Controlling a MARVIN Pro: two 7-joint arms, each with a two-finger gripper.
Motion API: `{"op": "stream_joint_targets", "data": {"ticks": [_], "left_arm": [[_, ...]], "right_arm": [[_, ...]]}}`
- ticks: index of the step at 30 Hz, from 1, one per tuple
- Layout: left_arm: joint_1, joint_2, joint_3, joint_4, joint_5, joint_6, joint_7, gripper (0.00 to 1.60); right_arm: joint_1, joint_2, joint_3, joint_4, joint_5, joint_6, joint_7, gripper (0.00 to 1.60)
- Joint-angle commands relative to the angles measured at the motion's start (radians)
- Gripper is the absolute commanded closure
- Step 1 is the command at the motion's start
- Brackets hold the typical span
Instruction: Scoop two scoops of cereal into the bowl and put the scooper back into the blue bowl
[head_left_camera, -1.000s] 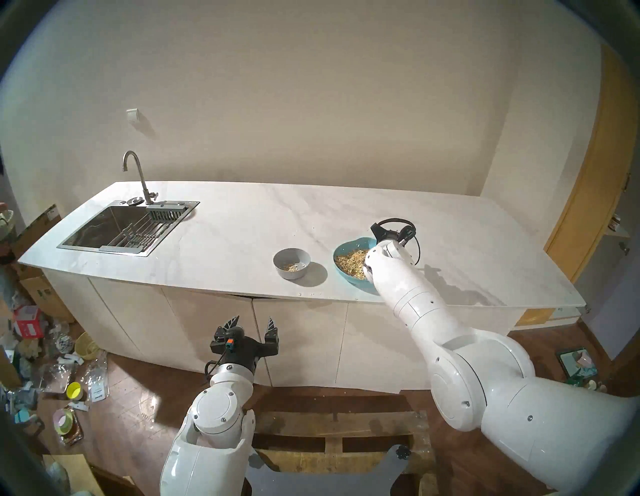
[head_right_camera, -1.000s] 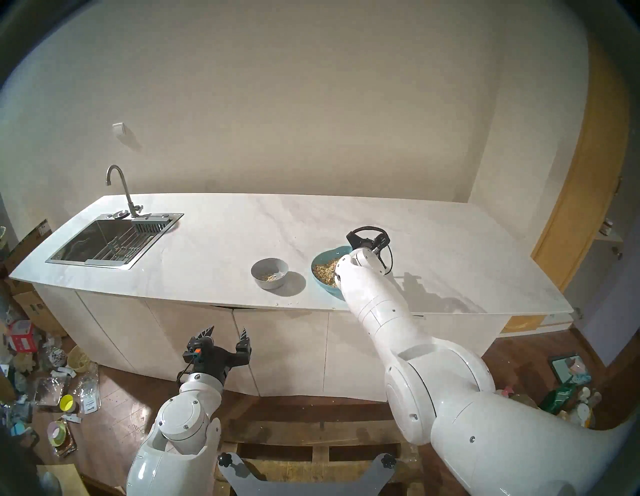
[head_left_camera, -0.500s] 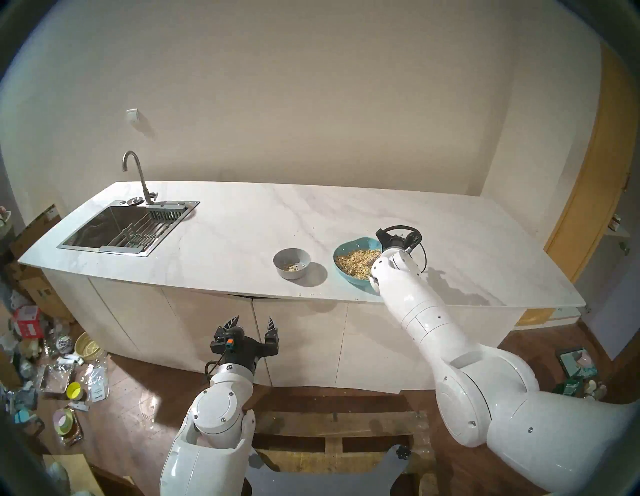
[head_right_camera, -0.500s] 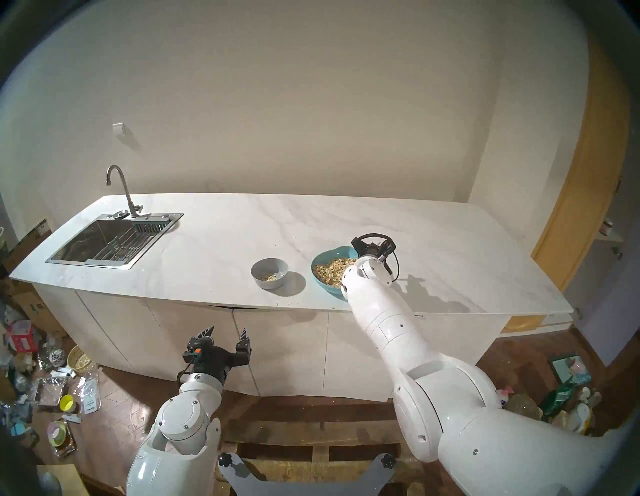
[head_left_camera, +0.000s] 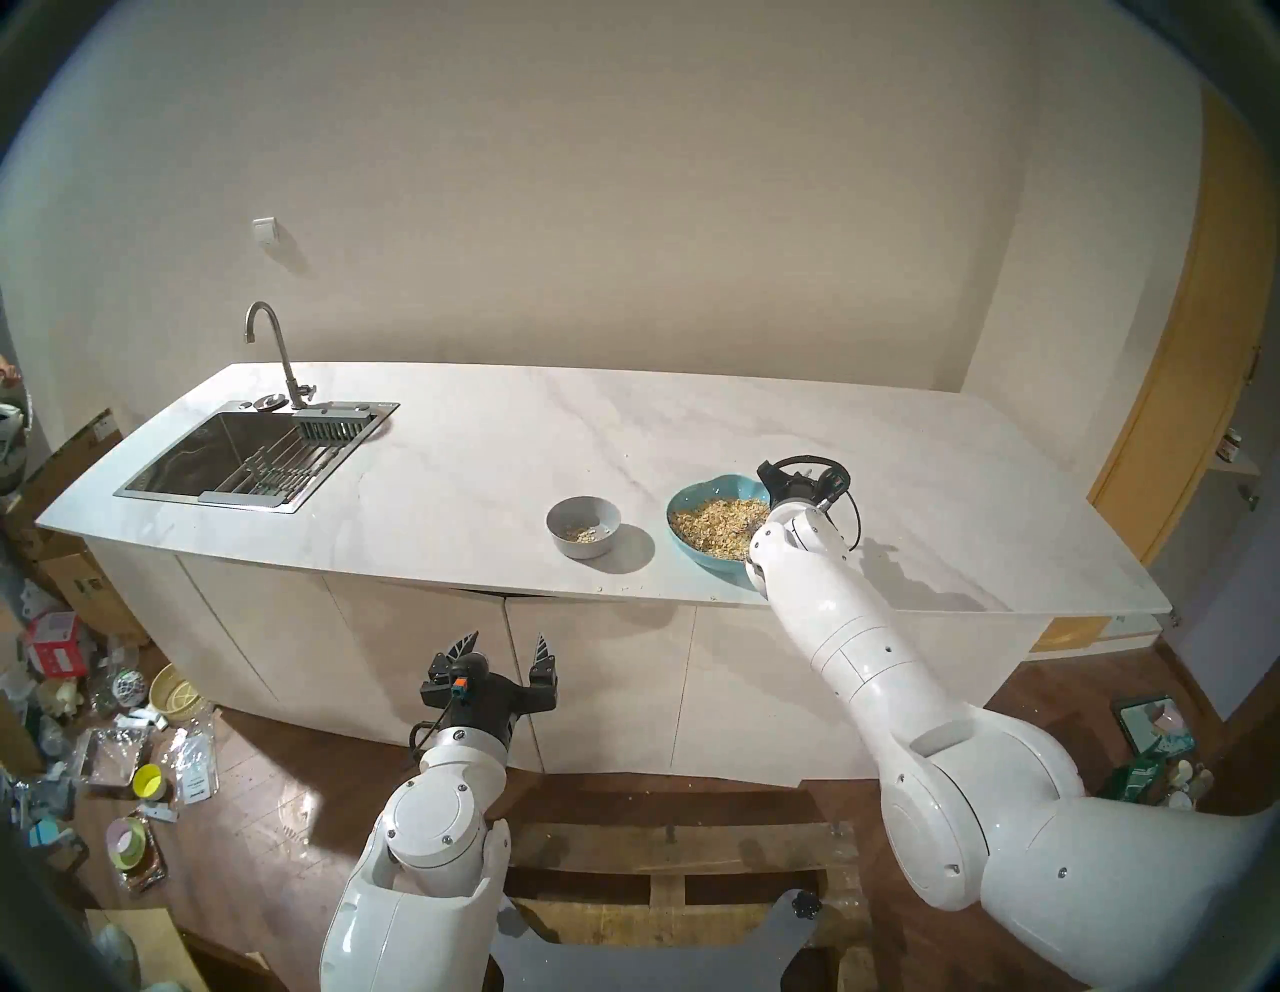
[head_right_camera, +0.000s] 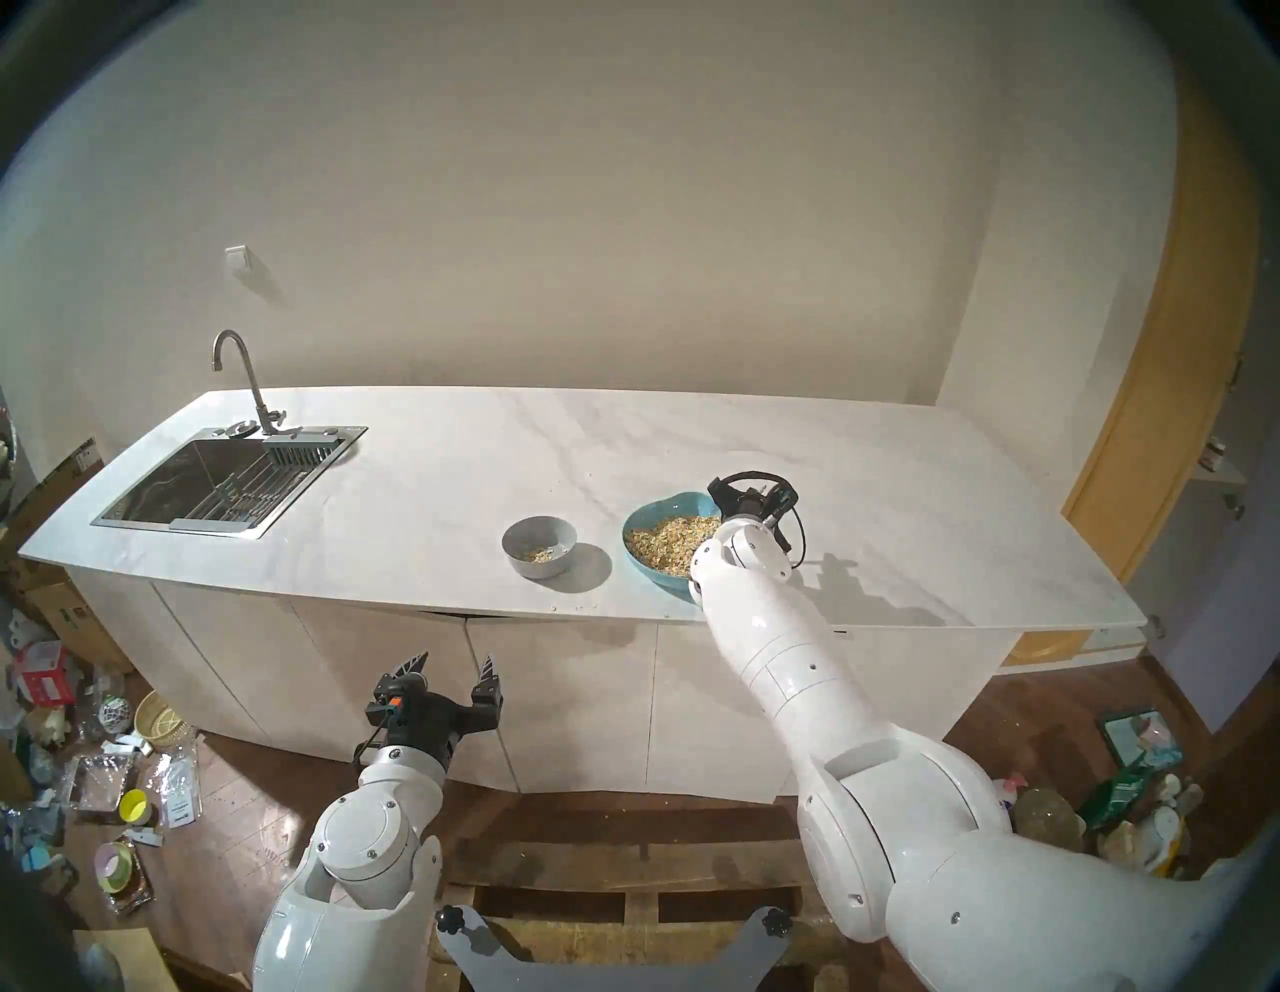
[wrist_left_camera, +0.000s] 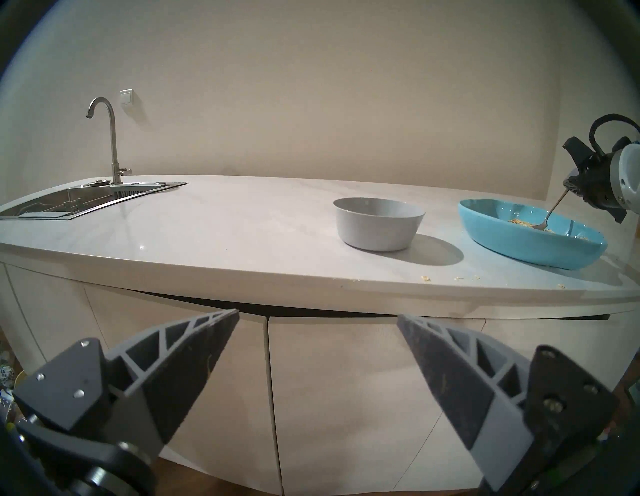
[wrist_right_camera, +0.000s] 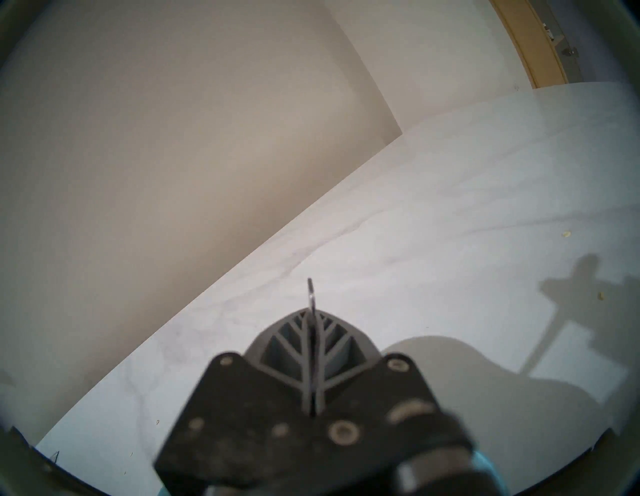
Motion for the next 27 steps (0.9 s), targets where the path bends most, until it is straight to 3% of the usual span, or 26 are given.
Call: {"op": "stream_joint_targets", "data": {"ticks": [1, 8, 20, 27], "left_arm": [[-0.005, 0.0, 0.003, -0.027, -0.002, -0.006, -0.004, 0.0], [-0.005, 0.0, 0.003, -0.026, -0.002, -0.006, -0.004, 0.0], [-0.005, 0.0, 0.003, -0.026, -0.002, -0.006, -0.004, 0.0], [-0.005, 0.0, 0.003, -0.026, -0.002, -0.006, -0.004, 0.0]], "right_arm": [[0.009, -0.001, -0.01, -0.033, -0.012, -0.006, 0.003, 1.6], [0.006, 0.021, -0.088, -0.022, -0.105, -0.037, -0.018, 1.6], [-0.007, 0.011, -0.095, -0.03, -0.086, -0.038, -0.048, 1.6], [0.001, -0.03, -0.071, -0.024, -0.048, -0.02, -0.075, 1.6]]}}
